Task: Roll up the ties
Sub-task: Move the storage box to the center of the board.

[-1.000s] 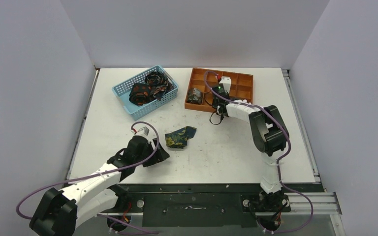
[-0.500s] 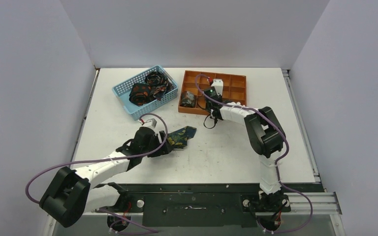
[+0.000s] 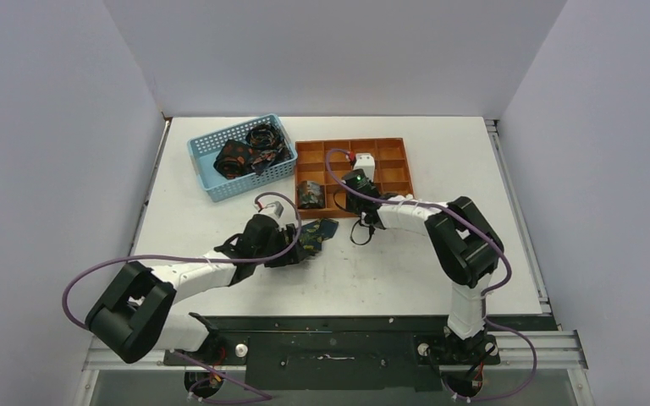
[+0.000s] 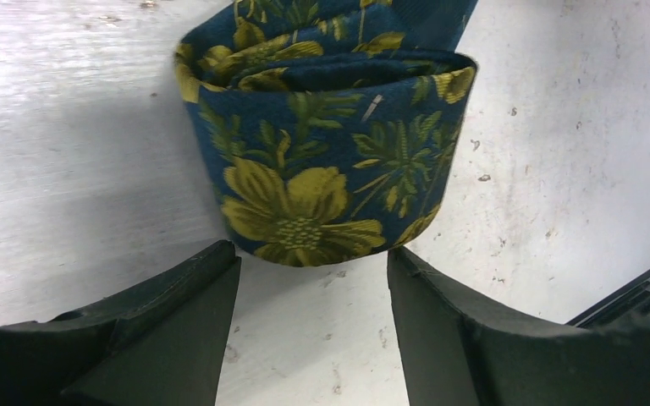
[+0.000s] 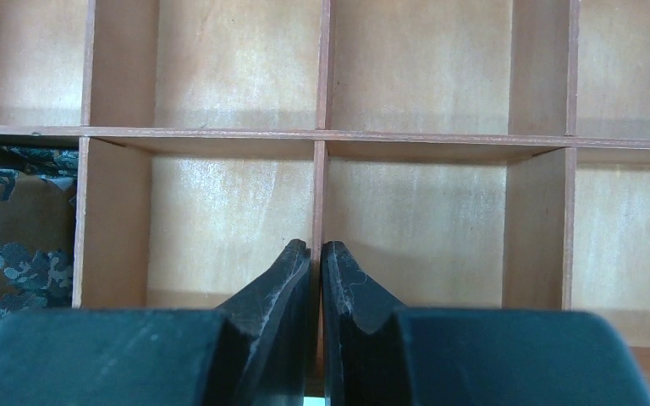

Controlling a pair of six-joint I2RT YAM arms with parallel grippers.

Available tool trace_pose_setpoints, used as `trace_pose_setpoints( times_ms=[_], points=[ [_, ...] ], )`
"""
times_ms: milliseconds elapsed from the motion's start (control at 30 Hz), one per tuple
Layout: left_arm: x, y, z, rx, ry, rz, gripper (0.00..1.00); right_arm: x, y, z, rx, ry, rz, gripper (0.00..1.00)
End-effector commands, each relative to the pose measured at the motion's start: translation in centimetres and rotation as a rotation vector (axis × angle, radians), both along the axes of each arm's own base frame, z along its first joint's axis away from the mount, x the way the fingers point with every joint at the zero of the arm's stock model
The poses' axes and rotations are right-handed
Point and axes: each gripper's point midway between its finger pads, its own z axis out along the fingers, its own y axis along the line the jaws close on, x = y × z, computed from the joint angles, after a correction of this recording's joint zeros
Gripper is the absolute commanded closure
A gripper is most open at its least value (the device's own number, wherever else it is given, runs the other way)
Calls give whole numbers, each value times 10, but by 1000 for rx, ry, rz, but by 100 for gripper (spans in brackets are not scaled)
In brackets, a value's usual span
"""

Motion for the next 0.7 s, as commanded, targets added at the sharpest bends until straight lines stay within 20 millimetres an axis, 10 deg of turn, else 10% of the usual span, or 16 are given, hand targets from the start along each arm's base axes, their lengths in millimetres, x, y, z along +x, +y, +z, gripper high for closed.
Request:
trace_pose_setpoints(
  times_ms=[0,333,667],
  points=[
    [16,-31,28,-83,-96,-54,38,-75,0,-52,14,247,60,95],
    [1,-50,31,-111,-100,-115,39,-121,-8,-61,72,307,11,95],
    [-40,-16,42,-129,-126,-101,39,-117,-2,-55,144,302,-48,95]
  ],
)
